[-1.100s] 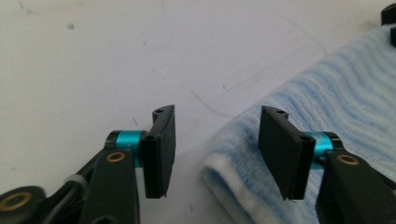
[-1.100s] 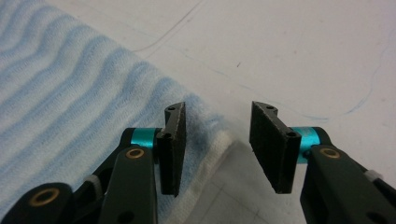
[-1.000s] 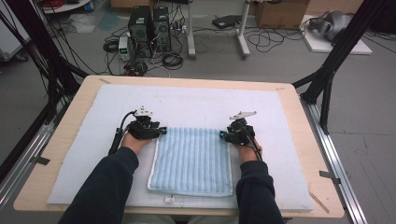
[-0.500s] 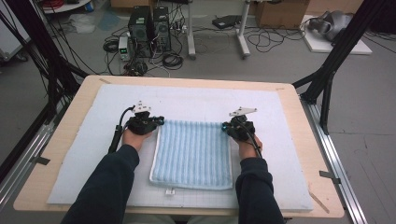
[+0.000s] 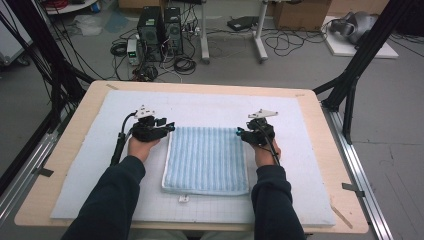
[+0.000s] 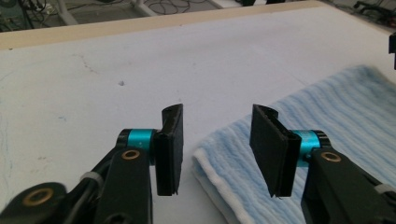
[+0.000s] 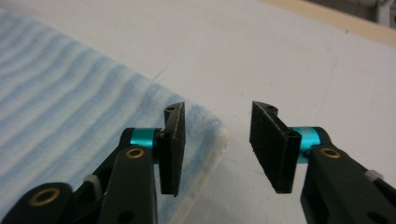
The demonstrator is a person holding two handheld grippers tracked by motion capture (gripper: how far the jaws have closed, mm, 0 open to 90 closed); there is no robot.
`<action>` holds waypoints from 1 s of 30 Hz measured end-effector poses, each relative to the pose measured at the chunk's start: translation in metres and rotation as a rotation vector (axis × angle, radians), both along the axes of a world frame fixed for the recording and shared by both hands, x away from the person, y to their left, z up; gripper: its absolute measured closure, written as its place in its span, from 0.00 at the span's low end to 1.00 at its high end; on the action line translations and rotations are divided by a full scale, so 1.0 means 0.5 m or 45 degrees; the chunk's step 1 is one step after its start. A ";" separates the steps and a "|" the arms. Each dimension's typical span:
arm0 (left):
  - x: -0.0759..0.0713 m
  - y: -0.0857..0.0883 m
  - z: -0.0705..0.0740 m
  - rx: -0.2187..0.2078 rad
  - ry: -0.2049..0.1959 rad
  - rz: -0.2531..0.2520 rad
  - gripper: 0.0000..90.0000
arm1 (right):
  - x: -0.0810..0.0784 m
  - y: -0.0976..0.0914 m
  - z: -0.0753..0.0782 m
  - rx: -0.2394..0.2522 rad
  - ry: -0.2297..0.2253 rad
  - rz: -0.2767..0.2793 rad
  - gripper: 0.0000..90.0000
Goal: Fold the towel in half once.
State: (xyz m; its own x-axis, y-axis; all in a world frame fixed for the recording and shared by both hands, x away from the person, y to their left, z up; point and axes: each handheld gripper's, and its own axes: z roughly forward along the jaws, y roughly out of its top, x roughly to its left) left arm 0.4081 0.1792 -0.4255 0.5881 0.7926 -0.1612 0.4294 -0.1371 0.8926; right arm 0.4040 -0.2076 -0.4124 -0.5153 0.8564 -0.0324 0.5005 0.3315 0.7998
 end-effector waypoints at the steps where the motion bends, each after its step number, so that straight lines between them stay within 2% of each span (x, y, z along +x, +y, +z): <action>1: -0.009 0.002 0.004 -0.007 -0.016 -0.011 0.56 | -0.007 -0.002 0.004 0.011 -0.005 0.008 0.54; 4: -0.038 0.006 0.012 -0.032 -0.030 -0.041 0.53 | -0.036 -0.002 0.014 0.016 -0.025 0.034 0.50; 6: -0.058 0.006 0.014 -0.040 -0.013 -0.073 0.47 | -0.059 0.001 0.019 0.027 -0.037 0.063 0.46; 7: -0.067 0.006 0.014 -0.045 -0.024 -0.075 0.42 | -0.071 0.002 0.021 0.033 -0.042 0.081 0.45; 8: -0.082 0.008 0.014 -0.062 -0.038 -0.087 0.42 | -0.080 0.003 0.023 0.033 -0.049 0.094 0.44; 10: -0.099 0.007 0.016 -0.063 -0.028 -0.101 0.40 | -0.105 0.007 0.027 0.005 -0.065 0.128 0.41; 12: -0.122 0.009 0.015 -0.066 -0.051 -0.121 0.40 | -0.123 0.007 0.027 0.001 -0.073 0.140 0.39; 14: -0.137 0.010 0.013 -0.054 -0.051 -0.144 0.40 | -0.146 0.006 0.024 0.002 -0.076 0.140 0.36; 15: -0.145 0.012 0.012 -0.065 -0.059 -0.146 0.40 | -0.154 0.005 0.021 0.001 -0.079 0.141 0.35; 18: -0.162 0.015 0.007 -0.083 -0.060 -0.163 0.40 | -0.175 0.003 0.014 -0.001 -0.062 0.148 0.33; 21: -0.180 0.014 -0.001 -0.038 -0.057 -0.198 0.39 | -0.194 0.003 0.004 -0.025 -0.043 0.164 0.32; 23: -0.190 0.017 -0.007 -0.070 -0.061 -0.193 0.40 | -0.202 0.003 -0.004 -0.041 -0.031 0.163 0.31; 26: -0.193 0.021 -0.014 -0.073 -0.056 -0.192 0.39 | -0.208 0.003 -0.020 -0.046 -0.001 0.172 0.31; 30: -0.194 0.023 -0.012 -0.087 -0.064 -0.176 0.36 | -0.212 0.013 -0.036 -0.130 0.045 0.186 0.31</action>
State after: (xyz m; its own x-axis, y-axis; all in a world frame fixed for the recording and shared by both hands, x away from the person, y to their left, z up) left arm 0.3112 0.1905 -0.4317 0.6997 0.6914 -0.1799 0.3652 -0.1298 0.9218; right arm 0.2979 -0.2012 -0.4306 -0.6363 0.7655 -0.0949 0.4681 0.4810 0.7413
